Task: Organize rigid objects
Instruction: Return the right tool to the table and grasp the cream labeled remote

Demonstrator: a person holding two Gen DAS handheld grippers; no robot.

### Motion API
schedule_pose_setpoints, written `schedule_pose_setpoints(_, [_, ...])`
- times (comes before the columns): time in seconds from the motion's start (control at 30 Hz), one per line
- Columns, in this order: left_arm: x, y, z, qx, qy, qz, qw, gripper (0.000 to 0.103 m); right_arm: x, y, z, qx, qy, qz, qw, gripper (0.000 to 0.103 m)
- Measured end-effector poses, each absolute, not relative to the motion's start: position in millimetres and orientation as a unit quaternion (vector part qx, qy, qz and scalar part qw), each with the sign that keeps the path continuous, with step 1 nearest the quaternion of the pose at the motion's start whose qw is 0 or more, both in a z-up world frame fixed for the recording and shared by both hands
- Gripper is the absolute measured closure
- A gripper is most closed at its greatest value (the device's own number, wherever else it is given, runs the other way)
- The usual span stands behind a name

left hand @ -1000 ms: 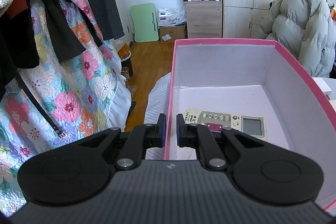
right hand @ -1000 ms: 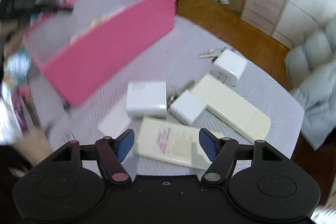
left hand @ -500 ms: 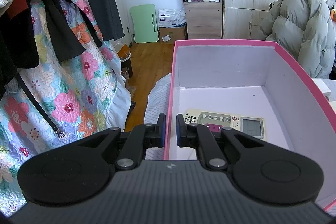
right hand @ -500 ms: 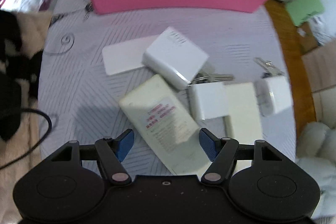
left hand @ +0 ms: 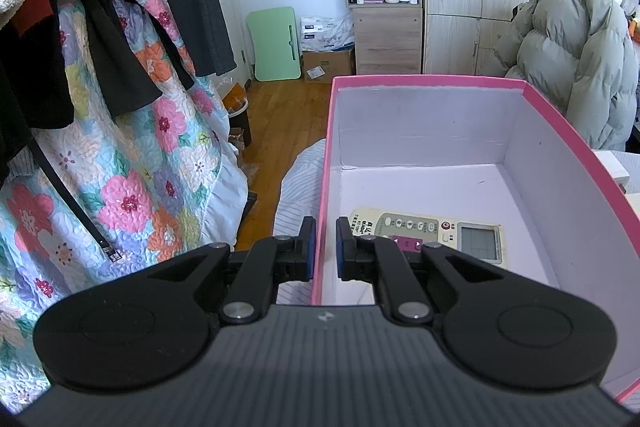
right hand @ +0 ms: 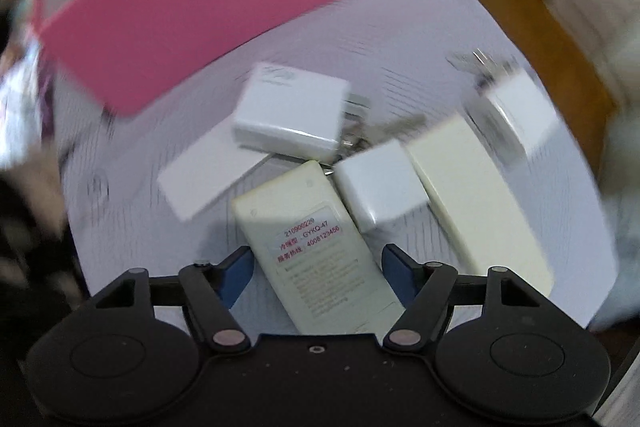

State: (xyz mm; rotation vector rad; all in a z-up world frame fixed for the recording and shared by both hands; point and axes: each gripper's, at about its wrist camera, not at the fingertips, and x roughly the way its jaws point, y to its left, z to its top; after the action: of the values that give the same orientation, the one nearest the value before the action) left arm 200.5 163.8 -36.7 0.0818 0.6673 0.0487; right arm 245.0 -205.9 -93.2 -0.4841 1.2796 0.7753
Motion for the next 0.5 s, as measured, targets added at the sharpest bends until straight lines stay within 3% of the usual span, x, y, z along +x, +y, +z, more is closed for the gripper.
schedule_pose_setpoints(0.33, [200.3,164.7,-37.3,0.039,0.328,0.024,0.944,0.095,237.4,-179.5,-102.6,-0.252,0.565,0.374,0.691,0.028])
schedule_pose_setpoints(0.5, [200.3,166.4,-37.5,0.041,0.329,0.025,0.943,0.095,238.3,-175.7,-99.6,-0.245,0.565,0.360,0.701,0.034])
